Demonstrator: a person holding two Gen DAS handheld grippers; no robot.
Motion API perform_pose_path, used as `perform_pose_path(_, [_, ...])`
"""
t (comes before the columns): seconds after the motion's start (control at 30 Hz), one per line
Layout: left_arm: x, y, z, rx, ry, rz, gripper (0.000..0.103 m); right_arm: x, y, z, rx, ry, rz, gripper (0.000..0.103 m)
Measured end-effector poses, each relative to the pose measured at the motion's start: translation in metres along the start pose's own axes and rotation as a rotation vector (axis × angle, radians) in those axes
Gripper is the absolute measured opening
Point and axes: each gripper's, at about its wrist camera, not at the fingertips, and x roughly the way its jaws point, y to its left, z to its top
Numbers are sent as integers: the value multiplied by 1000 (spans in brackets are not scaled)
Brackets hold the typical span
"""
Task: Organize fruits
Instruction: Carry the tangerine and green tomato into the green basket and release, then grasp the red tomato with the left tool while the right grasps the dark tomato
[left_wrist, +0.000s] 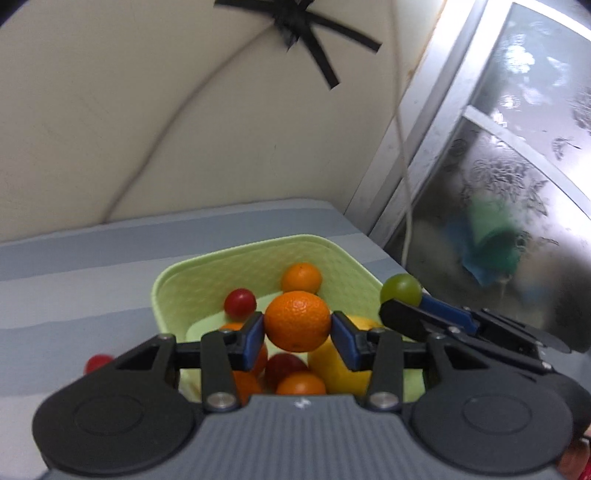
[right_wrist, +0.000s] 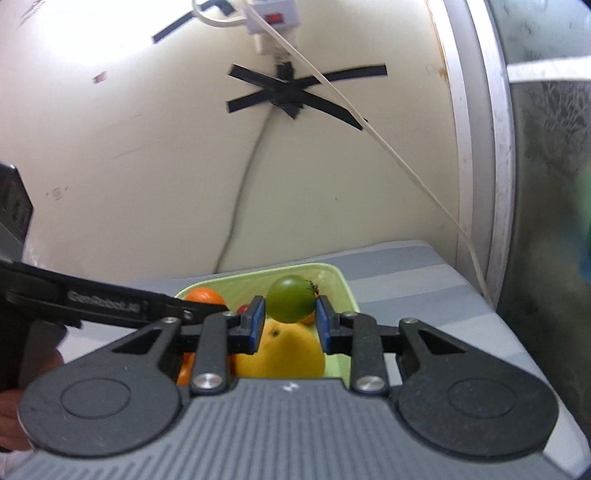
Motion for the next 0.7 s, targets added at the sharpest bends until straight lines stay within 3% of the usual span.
perform_pose_path(0.13, [7, 8, 5, -17, 16, -12, 47, 22, -6, -2, 10, 33, 2, 33])
perform_pose_path(0.23, [-23, 19, 8, -22, -62, -33, 51, 21, -8, -4, 22, 24, -5, 44])
perform_pose_path(0.3, [-48, 34, 9, -40, -118, -30, 51, 10, -6, -4, 20, -19, -11, 44])
perform_pose_path(0.4, [-76, 61, 6, -66, -153, 36, 51, -5, 4, 0, 3, -68, 1, 44])
perform_pose_path(0.5, [-85, 86, -6, -96, -117, 102, 51, -18, 23, 1, -40, -82, 72, 44])
perform_pose_path(0.7, [-54, 116, -24, -221, 17, 89, 51, -13, 107, -11, -352, 14, 226, 41])
